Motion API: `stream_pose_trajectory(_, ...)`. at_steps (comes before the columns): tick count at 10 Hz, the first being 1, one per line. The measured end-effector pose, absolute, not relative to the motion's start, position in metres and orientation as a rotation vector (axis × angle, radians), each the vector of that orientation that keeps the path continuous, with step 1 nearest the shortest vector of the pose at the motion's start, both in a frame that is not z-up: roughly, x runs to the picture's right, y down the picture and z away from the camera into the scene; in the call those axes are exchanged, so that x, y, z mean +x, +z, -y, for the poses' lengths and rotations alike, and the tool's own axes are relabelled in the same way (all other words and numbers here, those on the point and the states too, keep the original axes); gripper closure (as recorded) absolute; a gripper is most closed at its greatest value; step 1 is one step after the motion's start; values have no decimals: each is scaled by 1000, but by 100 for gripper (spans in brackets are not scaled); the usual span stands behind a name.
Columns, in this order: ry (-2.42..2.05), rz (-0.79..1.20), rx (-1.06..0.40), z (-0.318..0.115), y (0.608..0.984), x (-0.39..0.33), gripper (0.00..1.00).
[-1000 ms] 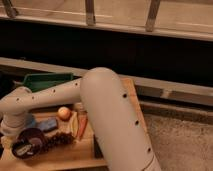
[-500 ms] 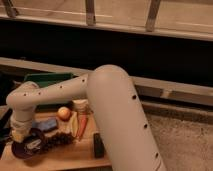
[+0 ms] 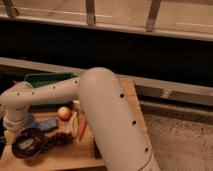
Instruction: Wipe purple bowl with brush
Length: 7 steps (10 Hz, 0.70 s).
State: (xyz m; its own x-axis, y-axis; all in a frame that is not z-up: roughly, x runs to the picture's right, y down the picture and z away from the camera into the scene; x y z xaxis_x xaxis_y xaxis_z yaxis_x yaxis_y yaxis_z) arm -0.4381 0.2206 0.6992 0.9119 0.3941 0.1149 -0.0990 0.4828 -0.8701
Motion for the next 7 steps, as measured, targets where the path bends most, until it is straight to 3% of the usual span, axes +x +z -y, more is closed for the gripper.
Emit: stream_pose_trajectory(7, 348, 245, -1051, -237, 690, -406, 100)
